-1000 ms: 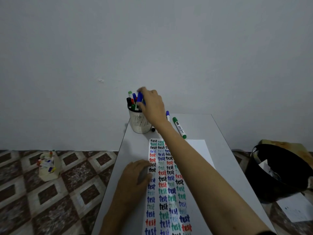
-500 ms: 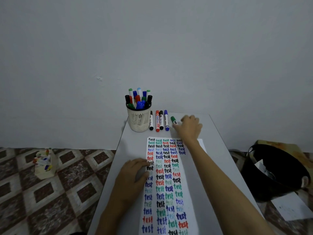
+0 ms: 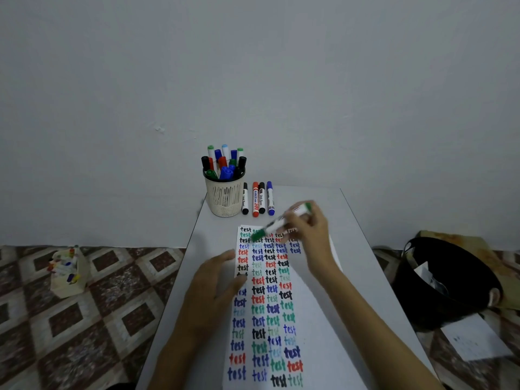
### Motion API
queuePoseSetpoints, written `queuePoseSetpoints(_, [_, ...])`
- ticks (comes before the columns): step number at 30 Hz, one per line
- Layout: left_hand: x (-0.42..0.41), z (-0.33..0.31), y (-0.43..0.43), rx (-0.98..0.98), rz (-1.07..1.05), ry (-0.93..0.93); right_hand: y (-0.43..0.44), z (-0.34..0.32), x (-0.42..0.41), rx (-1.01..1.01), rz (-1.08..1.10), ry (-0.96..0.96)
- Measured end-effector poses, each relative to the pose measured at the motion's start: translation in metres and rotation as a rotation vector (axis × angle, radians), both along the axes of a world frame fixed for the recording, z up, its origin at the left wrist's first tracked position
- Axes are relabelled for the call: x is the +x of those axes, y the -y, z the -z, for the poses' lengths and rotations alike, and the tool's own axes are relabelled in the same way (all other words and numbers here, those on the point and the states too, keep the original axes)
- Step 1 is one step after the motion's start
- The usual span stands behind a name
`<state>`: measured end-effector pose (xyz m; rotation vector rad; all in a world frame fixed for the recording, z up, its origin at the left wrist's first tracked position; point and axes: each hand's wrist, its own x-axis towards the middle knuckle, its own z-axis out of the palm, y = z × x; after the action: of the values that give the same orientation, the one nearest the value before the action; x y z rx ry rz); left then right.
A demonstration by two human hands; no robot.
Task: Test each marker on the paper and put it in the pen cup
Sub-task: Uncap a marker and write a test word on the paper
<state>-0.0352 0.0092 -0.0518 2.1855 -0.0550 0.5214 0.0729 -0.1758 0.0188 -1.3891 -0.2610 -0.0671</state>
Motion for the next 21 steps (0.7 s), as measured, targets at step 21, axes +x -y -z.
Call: queuePoseSetpoints(21, [-0.014, -0.016, 0.011, -0.152, 0.238, 0.009, -0.028, 0.018, -0.06, 0.006, -0.413, -0.163])
